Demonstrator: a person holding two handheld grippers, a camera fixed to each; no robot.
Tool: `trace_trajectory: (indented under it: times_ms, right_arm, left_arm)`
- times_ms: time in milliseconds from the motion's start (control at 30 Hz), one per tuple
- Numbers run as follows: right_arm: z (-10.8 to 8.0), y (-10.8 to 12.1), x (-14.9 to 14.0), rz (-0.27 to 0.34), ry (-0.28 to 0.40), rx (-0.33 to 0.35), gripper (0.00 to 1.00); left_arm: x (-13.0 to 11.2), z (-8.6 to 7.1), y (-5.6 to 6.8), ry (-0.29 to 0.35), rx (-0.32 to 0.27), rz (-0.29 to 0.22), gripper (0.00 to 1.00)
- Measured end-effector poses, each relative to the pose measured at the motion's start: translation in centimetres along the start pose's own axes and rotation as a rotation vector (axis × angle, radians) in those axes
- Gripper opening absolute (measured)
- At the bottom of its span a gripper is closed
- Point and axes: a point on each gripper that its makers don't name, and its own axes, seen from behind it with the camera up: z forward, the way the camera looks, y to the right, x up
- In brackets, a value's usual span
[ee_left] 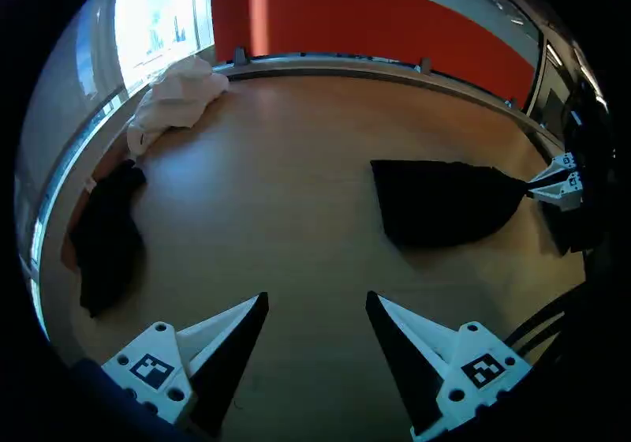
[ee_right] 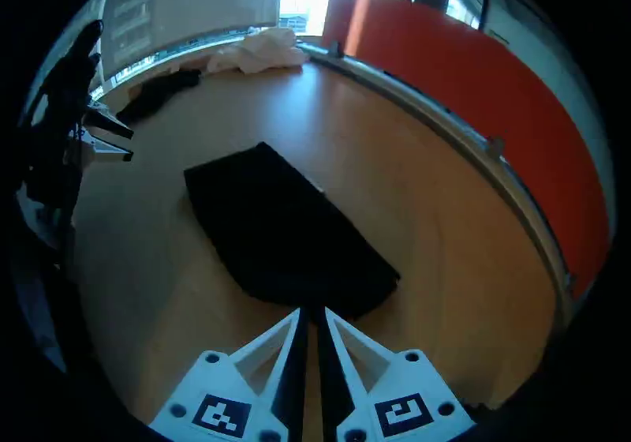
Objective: Fold towel
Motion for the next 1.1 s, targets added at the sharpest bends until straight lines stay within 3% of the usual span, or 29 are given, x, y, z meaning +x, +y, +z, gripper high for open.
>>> trace_trajectory:
  times_ms: [367, 667, 867, 1100]
  right_arm:
    - [-0.8, -1.4, 8.3, -0.134, 0.098, 0.012, 0.08]
    - [-0.5, -2.8, 10.9, -0.194, 0.115, 0.037, 0.07]
    - [0.7, -4.9, 13.1, -0.249, 0.128, 0.079, 0.08]
    - [3.4, -8.2, 14.7, -0.334, 0.111, 0.151, 0.08]
  left_arm:
    - [0.0, -1.0, 0.0, 0.025, -0.008, -0.053, 0.92]
    - [0.0, -1.8, -0.1, 0.042, -0.014, -0.083, 0.92]
    - [-0.2, -2.6, -0.6, 0.05, -0.007, -0.102, 0.92]
    - [-1.1, -3.5, -1.4, 0.06, 0.012, -0.15, 0.92]
